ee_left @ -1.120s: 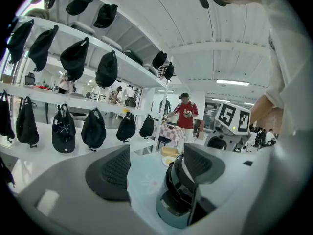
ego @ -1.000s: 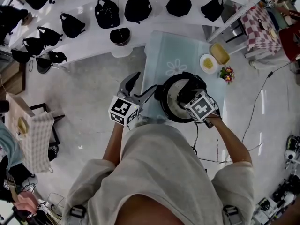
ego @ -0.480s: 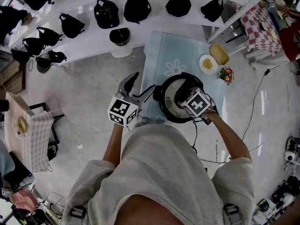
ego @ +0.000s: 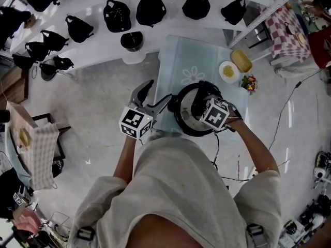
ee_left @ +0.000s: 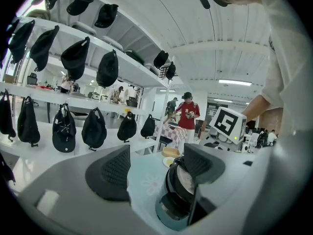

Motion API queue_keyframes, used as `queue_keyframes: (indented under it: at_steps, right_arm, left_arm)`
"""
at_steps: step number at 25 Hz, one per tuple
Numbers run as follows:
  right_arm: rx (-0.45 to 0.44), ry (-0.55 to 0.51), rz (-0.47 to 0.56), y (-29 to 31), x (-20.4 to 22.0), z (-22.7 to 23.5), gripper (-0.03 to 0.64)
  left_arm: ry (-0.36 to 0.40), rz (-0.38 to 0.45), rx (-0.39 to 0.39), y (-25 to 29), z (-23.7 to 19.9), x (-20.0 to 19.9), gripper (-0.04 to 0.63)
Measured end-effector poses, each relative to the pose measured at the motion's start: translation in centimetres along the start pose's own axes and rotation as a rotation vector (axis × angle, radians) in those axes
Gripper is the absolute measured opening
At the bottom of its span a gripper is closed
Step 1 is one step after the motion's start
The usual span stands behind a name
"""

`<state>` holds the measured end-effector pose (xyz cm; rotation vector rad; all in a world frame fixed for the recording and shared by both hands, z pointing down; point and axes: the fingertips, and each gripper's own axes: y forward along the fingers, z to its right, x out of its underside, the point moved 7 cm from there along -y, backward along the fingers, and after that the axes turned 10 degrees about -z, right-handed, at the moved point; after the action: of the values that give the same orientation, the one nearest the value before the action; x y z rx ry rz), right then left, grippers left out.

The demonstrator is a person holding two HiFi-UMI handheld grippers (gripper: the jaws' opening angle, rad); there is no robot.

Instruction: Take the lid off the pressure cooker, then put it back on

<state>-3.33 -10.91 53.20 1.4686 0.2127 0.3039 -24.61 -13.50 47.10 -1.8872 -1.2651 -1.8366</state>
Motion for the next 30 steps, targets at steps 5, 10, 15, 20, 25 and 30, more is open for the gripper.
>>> queue_keyframes:
  at_steps: [5, 10, 15, 20, 25, 30]
  right_arm:
    - [0.001, -0.199, -0.055, 0.2, -0.4, -0.3, 0.276]
    - [-0.013, -0.189, -0.051, 0.2, -0.5, -0.4, 0.278]
    - [-0.01, -0.174, -0.03, 0.1, -0.3, -0.3, 0.278]
    - [0.027, -0.195, -0.001, -0.1, 0.1, -0.7, 0.284]
    - [0.081, -0.18, 0.033, -0.7, 0.3, -0.9, 0.285]
    - [0.091, -0.12, 0.099, -1.6, 0.7, -0.9, 0.284]
  left_arm:
    - [0.001, 0.001, -0.007, 0.0, -0.2, -0.2, 0.327]
    - [0.003, 0.003, -0.007, 0.3, 0.1, -0.4, 0.327]
    - [0.007, 0.005, -0.002, 0.5, 0.5, -0.4, 0.327]
    - [0.014, 0.007, 0.0, 0.4, 0.8, -0.5, 0.327]
    - [0.019, 0.009, 0.001, 0.3, 1.0, -0.5, 0.327]
    - [0.025, 0.008, 0.007, 0.3, 1.5, -0.5, 0.327]
